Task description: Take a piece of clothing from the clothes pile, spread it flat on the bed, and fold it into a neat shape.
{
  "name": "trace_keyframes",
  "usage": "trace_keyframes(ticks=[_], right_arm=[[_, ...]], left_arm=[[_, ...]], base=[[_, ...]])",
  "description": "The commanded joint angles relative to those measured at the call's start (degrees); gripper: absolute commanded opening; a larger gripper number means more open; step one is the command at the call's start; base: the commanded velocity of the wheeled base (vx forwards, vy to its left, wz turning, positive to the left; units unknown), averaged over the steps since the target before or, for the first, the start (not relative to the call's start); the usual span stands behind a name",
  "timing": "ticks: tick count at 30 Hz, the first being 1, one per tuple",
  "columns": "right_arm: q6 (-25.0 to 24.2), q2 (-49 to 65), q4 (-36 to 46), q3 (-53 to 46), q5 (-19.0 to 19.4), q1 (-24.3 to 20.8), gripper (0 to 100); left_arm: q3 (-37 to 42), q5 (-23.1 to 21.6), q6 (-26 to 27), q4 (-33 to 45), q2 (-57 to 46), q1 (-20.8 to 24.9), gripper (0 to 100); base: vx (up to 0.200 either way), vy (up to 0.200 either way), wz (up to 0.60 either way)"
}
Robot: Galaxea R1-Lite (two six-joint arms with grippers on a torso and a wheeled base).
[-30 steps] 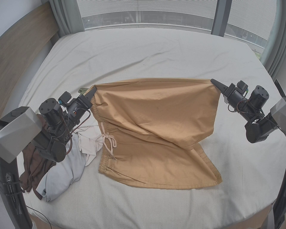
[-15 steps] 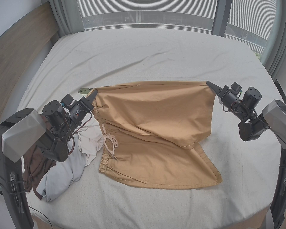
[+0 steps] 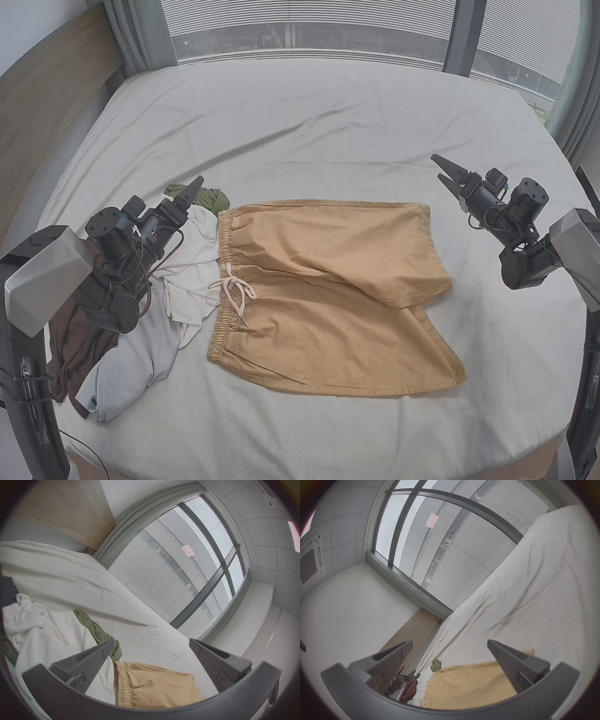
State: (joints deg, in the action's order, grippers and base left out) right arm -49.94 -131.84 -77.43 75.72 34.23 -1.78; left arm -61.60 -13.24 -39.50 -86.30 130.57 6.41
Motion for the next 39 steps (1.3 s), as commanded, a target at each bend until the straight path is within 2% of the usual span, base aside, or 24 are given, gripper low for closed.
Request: trace_keyframes(ticks=[1, 6, 10, 12, 14, 15, 17, 24, 39], right_arm=[[1.2, 4.9, -1.1, -9.6, 0.0, 1.3, 100], [6.2, 10.4, -6.6, -27.0, 0.0, 2.1, 100], [8.1, 11.9, -10.8, -38.0, 0.0, 1.9, 100], [9.9, 11.9, -10.7, -40.3, 0.5, 1.9, 100], [11.2, 11.6, -10.7, -40.9, 0.6, 1.8, 100], [15.4, 11.3, -10.7, -42.1, 0.7, 1.6, 100], [16.6, 10.4, -10.6, -42.9, 0.7, 1.3, 100], [18.4, 6.4, -10.7, -44.8, 0.7, -0.1, 100], [18.4, -0.6, -10.7, -44.5, 0.7, -1.9, 100]], left_arm=[[7.0, 0.1, 0.0, -0.8, -4.1, 1.9, 100], [18.7, -0.8, 0.4, -2.6, -10.6, 5.4, 100], [25.1, -4.7, 0.6, -2.6, -13.9, 5.2, 100], [26.8, -6.1, 0.6, -2.6, -15.0, 4.8, 100], [28.6, -7.3, 0.6, -2.6, -16.1, 4.4, 100], [30.0, -8.2, 0.6, -2.6, -16.7, 4.2, 100], [30.9, -9.7, 0.6, -2.6, -16.6, 4.3, 100], [31.3, -10.9, 3.8, -2.7, -14.8, 4.3, 100], [30.6, -10.9, 4.0, -2.7, -12.9, 4.0, 100]], base=[[0.0, 0.0, 0.0], [0.0, 0.0, 0.0], [0.0, 0.0, 0.0], [0.0, 0.0, 0.0], [0.0, 0.0, 0.0], [0.0, 0.0, 0.0], [0.0, 0.0, 0.0], [0.0, 0.0, 0.0], [0.0, 0.0, 0.0]])
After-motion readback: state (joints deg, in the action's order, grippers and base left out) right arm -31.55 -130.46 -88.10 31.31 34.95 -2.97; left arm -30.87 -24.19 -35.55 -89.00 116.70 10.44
